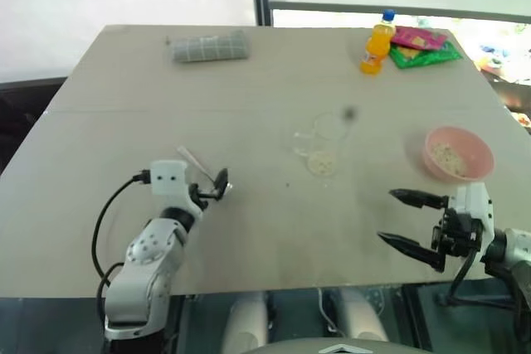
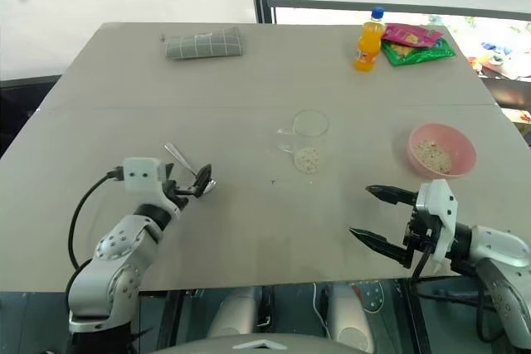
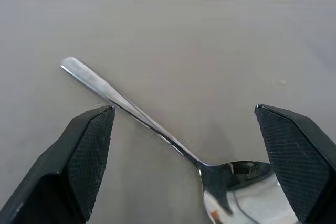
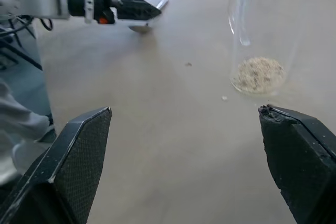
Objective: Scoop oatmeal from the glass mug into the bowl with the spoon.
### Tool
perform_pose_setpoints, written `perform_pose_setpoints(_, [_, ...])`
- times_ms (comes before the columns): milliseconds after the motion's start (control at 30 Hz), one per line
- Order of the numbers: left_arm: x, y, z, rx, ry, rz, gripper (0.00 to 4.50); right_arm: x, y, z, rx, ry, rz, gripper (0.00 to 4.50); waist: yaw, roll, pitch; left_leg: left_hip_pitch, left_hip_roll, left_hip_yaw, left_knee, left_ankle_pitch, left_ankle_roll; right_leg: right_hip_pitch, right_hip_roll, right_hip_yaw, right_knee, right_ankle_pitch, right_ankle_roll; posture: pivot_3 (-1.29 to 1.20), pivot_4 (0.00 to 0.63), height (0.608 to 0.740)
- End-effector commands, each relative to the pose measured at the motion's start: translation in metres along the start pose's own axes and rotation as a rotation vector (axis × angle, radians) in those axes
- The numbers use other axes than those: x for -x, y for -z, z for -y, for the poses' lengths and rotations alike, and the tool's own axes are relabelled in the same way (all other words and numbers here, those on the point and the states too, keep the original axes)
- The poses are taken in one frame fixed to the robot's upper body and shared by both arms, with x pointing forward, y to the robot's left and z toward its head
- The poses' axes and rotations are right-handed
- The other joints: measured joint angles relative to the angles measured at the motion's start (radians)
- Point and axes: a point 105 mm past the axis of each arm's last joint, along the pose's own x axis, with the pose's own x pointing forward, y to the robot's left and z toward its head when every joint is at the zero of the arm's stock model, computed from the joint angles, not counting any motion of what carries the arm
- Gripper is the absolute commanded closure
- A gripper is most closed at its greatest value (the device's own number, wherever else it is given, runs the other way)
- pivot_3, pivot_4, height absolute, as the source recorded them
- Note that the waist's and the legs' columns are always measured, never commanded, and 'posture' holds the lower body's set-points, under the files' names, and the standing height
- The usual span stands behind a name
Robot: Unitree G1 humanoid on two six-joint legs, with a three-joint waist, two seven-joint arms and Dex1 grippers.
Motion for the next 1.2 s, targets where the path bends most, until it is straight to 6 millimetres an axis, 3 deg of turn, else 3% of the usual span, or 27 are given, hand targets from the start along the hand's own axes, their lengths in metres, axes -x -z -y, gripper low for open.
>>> perform_pose_setpoints(33, [-0.004, 0.001, -0.005, -0.007, -0.090, -0.055, 0.06, -0.002, -0.015, 0.002, 0.048, 0.006, 0.037, 0.00, 0.005, 0.000, 0.000, 0.000, 0.000, 0.000, 0.000, 0.000, 0.000, 0.000, 0.001, 0.000, 0.000, 0.000, 0.000, 0.00, 0.150, 0.740])
perform_pose_setpoints(233, [-0.007, 0.006, -0.004, -0.019, -0.136, -0.126, 0.06, -0.003, -0.007, 0.002, 0.044, 0.034, 0.028, 0.00, 0.008, 0.000, 0.000, 0.001, 0.000, -0.001, 0.001, 0.000, 0.000, 0.001, 0.001, 0.000, 0.001, 0.000, 0.000, 0.00, 0.150, 0.740])
perform_pose_setpoints(433, [-0.004, 0.027, 0.001, -0.026, -0.139, -0.278, 0.06, -0.004, -0.008, 0.007, 0.055, 0.063, 0.039, 0.00, 0.007, 0.002, -0.002, 0.002, 0.000, -0.001, 0.001, 0.000, 0.000, 0.002, 0.001, 0.001, 0.001, 0.000, 0.000, 0.00, 0.150, 0.740])
perform_pose_setpoints(533, [-0.001, 0.031, -0.001, -0.023, -0.143, -0.320, 0.65, -0.005, -0.008, 0.009, 0.064, 0.075, 0.043, 0.00, 0.007, 0.003, -0.002, 0.002, -0.001, 0.000, 0.001, 0.000, 0.000, 0.002, 0.001, 0.001, 0.001, 0.000, 0.000, 0.00, 0.150, 0.740])
perform_pose_setpoints(833, [0.007, 0.051, -0.014, 0.079, -0.230, -0.440, 4.45, -0.010, -0.006, 0.013, 0.075, 0.088, 0.045, 0.00, 0.003, 0.013, -0.011, 0.004, -0.001, 0.000, 0.001, 0.000, 0.000, 0.003, 0.004, 0.003, 0.002, 0.000, 0.000, 0.00, 0.150, 0.740])
perform_pose_setpoints(1000, [0.007, 0.049, -0.017, 0.102, -0.239, -0.406, 4.45, -0.011, -0.006, 0.016, 0.081, 0.095, 0.047, 0.00, 0.002, 0.017, -0.015, 0.005, -0.002, 0.000, 0.001, 0.000, 0.000, 0.003, 0.005, 0.005, 0.003, 0.000, 0.000, 0.00, 0.150, 0.740])
perform_pose_setpoints(1200, [-0.003, 0.009, -0.011, 0.124, -0.094, -0.119, 4.45, -0.014, -0.007, 0.018, 0.078, 0.096, 0.054, 0.00, 0.004, 0.016, -0.015, 0.006, -0.001, 0.000, 0.001, 0.000, 0.000, 0.003, 0.005, 0.005, 0.003, 0.000, -0.001, 0.00, 0.150, 0.740])
